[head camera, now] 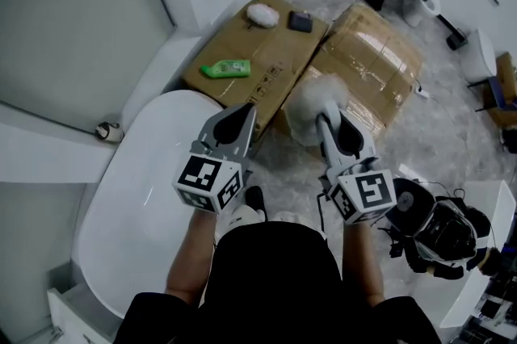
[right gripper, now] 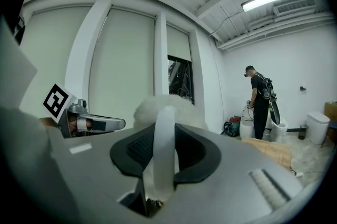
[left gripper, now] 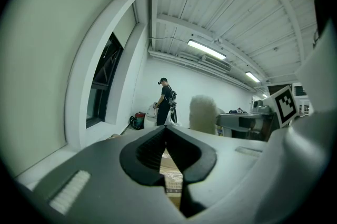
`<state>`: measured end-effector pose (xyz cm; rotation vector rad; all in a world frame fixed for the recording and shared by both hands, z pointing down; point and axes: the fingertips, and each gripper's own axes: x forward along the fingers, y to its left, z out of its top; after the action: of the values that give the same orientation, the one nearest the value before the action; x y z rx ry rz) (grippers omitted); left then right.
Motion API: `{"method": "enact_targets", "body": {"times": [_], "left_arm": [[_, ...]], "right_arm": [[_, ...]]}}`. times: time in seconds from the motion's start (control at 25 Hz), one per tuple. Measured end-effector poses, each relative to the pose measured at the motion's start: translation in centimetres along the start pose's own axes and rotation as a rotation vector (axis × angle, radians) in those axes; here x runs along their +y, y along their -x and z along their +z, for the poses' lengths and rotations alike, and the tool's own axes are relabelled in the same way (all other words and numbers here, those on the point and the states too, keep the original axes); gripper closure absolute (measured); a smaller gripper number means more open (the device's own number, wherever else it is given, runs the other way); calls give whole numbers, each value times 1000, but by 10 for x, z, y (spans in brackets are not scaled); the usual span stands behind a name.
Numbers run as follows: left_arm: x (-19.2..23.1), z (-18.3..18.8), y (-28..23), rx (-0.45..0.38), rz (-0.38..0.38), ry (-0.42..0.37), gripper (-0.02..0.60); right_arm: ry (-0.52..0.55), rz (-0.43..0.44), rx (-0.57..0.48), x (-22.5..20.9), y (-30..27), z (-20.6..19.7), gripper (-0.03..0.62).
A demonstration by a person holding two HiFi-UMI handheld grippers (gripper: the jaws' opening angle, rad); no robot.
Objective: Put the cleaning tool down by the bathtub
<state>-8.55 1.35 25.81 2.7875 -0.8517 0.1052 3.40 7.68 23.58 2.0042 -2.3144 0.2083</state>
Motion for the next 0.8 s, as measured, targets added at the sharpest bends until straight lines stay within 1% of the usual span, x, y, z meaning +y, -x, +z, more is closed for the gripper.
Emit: {"method": "enact_targets", "body": {"times": [0.2,0.52,0.8], "left_arm": [[13,2,1,6,-6,7,584],[14,-4,6,19,-22,25,584],[20,-17,-4,43,-17,39,584]], "right_arm": [[-7,-8,9,7,-11,-1,494],[-23,-20,30,11,-9,-9,493],[-46,-24,46,0,-19,-21,494]]}}
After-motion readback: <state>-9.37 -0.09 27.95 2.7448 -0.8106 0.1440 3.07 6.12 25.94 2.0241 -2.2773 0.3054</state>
